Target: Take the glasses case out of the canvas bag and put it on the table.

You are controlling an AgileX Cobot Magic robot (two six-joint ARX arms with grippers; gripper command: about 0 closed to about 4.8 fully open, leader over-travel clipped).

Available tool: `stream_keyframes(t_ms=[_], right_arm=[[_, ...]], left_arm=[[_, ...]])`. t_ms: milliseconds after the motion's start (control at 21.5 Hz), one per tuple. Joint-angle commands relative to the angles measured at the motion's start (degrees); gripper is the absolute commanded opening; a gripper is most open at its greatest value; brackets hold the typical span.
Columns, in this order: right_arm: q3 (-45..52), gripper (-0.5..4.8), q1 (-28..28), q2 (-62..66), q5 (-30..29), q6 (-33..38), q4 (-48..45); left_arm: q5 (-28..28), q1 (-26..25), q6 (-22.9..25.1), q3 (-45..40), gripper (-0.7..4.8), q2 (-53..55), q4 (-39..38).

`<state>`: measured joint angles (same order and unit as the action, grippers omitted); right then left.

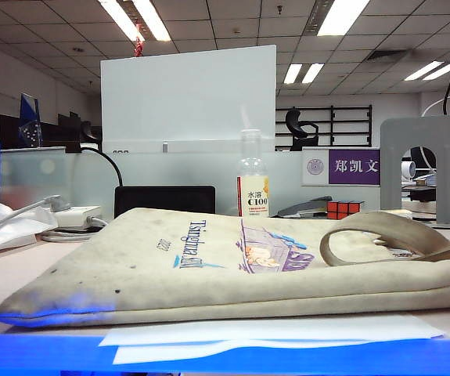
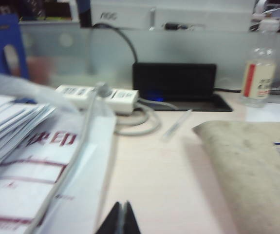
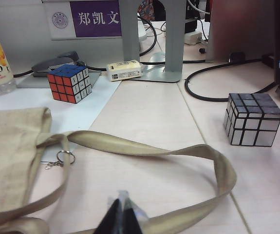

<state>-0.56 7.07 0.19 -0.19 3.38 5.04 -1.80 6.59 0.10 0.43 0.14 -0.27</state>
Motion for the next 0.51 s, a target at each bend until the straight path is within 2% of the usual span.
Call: stream_keyframes(t_ms=[46,186,279,372,511], right_arm=[[0.2,-0.06,0.0,-0.1,-1.3,4.6,-1.0],[0.2,-0.06,0.0,-0.1,-2.6,10.1,-1.7],[0.2,-0.06,0.0,-0.1,-3.1,15.3,-2.6],[-0.1,-0.07,0.0,-0.1,-6.3,16.8,-2.6],[-2.4,-0.07,0.0,-0.1,-16.3,21.2,-1.7]], left_arm=[[-5.4,-0.1,-0.1,0.0,-0.07,0.0,0.0],[-5.5,0.0,-0.5,0.0,-0.07,0.0,-0.1],[-5.5,-0.1,-3.3,0.0,-0.07,0.0,0.0],[-4.0,0.0,-8.7,0.0,-0.07,0.0,1.3],[9.6,0.2,-15.0,0.7,-0.05,0.0,3.6]])
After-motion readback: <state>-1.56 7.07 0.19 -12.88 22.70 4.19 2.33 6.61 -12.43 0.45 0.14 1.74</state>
